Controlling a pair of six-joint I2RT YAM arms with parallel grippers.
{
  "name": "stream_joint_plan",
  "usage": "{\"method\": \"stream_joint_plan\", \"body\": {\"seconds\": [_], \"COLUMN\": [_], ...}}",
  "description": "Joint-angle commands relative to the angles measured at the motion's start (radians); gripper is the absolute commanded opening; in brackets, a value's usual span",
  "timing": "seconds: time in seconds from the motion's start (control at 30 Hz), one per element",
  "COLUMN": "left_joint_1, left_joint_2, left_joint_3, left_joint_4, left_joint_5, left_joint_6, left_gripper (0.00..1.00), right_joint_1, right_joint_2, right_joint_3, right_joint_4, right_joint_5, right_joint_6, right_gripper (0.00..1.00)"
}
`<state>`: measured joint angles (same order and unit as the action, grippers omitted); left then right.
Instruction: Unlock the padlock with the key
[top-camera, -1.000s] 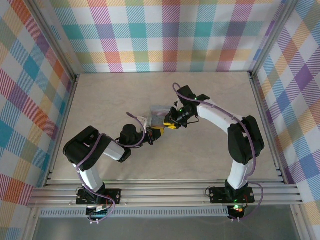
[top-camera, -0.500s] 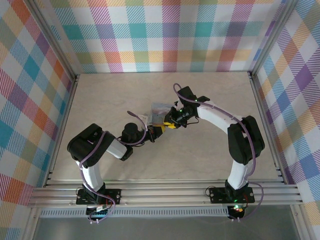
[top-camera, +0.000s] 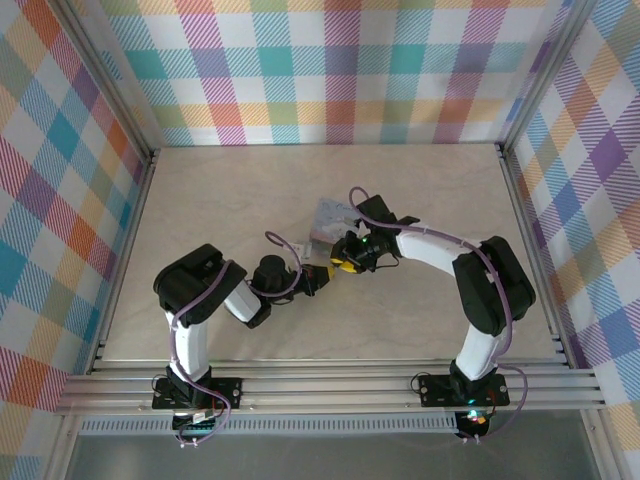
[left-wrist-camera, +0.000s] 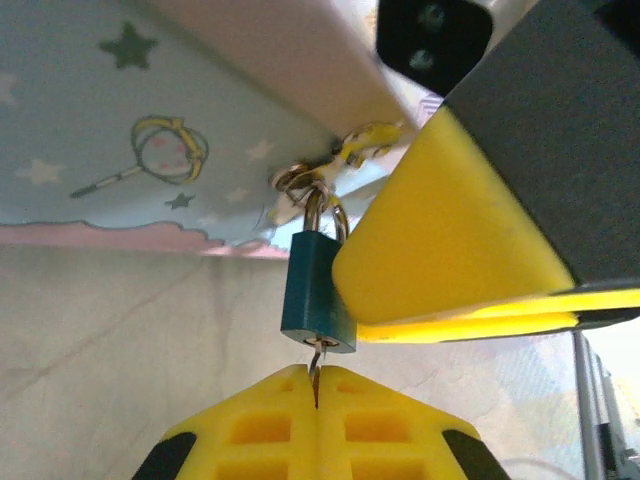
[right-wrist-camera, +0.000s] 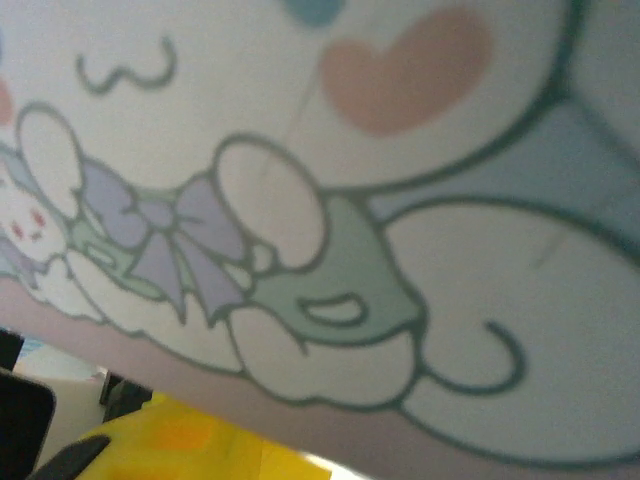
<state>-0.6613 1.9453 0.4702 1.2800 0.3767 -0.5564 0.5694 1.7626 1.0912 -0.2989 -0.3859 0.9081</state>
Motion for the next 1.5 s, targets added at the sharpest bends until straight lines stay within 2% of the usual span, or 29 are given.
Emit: {"method": "stream_joint_plan", "body": {"seconds": [0.0,0.13,0.27,0.4,0.57,0.8,0.9,1.0,1.2,1.47], "left_joint_1": [-0.042,-0.054,-0.061,-0.075,-0.098,-0.186,-0.225,-0.262,-0.309,-0.349], "left_joint_2": [0.029,0.055,0.067,0.075,0.060,-0.043,-0.069,-0.077,-0.071,-0.108], "left_joint_3": [-0.021,-0.025,-0.026,-0.030,-0.040,-0.021,-0.004,0.014,0.028,0.028], "left_joint_4": [0.076,0.076,0.076,0.071,0.053,-0.155,-0.224,-0.267,-0.265,-0.301], "left_joint_5": [-0.036,-0.080,-0.110,-0.142,-0.199,-0.361,-0.441,-0.506,-0.581,-0.680], "left_joint_6": [0.041,0.055,0.066,0.088,0.146,0.379,0.467,0.532,0.573,0.629], "left_gripper": [0.00,0.00,0.00,0.00,0.00,0.00,0.00,0.00,0.00,0.00], "right_joint_1": [0.012,0.015,0.025,0.045,0.067,0.082,0.081,0.081,0.082,0.083], "right_joint_2": [-0.006,-0.034,-0.082,-0.090,-0.043,-0.027,-0.041,-0.049,-0.047,-0.096], "right_joint_3": [-0.035,-0.072,-0.121,-0.131,-0.110,-0.067,-0.052,-0.044,-0.059,-0.088], "right_joint_4": [0.061,0.071,0.092,0.103,0.110,0.066,0.027,-0.006,-0.040,-0.090], "right_joint_5": [0.010,0.074,0.176,0.240,0.228,0.231,0.238,0.237,0.236,0.262], "right_joint_6": [0.062,0.092,0.140,0.161,0.185,0.188,0.178,0.170,0.160,0.158], "right_gripper": [0.37,0.51,0.58,0.59,0.59,0.64,0.69,0.69,0.65,0.66]}}
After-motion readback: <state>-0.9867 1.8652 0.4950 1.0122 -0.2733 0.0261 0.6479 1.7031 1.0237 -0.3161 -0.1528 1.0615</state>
